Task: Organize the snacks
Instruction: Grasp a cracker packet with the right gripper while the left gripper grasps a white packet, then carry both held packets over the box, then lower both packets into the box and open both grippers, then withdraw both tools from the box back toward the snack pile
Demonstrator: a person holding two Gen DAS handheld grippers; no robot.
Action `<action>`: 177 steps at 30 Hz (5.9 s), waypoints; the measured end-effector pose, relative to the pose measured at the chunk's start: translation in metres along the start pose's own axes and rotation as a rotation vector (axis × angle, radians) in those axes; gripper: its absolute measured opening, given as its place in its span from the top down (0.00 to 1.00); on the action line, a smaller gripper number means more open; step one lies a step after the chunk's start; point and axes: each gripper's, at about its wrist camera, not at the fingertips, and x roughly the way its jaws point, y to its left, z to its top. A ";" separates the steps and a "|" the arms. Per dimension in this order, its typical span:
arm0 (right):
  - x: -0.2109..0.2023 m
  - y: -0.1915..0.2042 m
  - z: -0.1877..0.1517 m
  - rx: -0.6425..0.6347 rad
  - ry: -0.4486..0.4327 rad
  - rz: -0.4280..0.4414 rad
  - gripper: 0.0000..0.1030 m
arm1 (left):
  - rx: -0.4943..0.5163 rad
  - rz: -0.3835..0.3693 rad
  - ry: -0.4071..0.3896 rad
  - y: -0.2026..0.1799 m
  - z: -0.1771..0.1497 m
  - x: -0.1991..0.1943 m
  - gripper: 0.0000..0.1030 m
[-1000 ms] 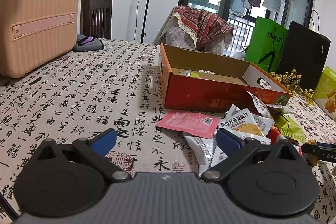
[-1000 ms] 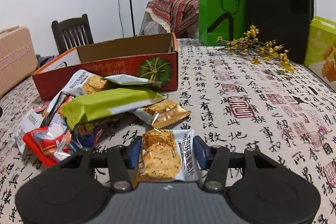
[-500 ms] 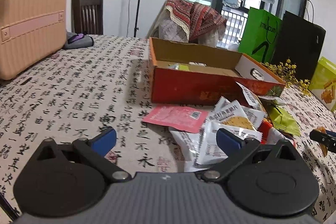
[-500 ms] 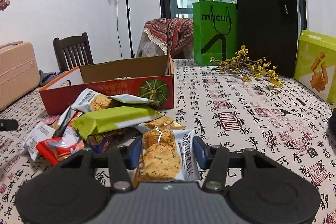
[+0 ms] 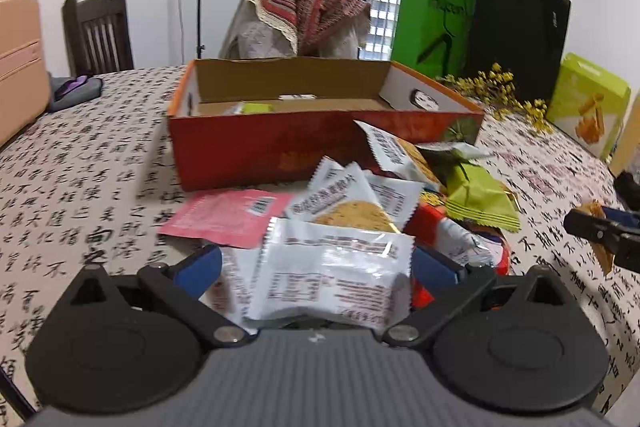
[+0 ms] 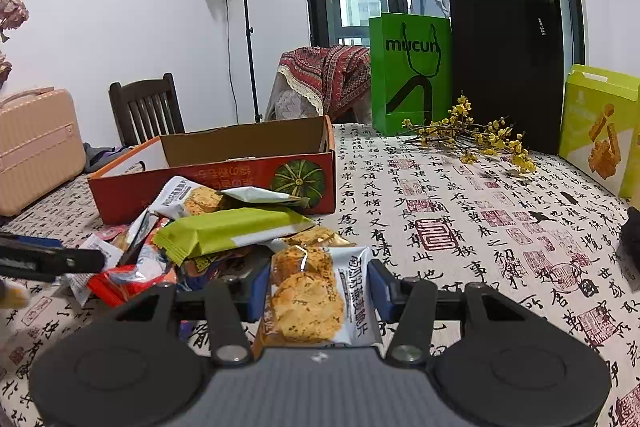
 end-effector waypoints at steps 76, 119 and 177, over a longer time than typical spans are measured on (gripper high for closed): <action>0.195 0.069 0.176 -0.128 -0.036 0.067 0.50 | -0.138 0.129 -0.189 0.054 0.173 0.107 0.35; 0.129 0.048 0.160 -0.094 -0.054 0.043 0.00 | -0.119 0.108 -0.236 0.043 0.148 0.049 0.00; 0.086 0.017 0.036 -0.140 0.230 -0.095 0.00 | -0.174 0.041 -0.082 0.077 0.007 -0.026 0.00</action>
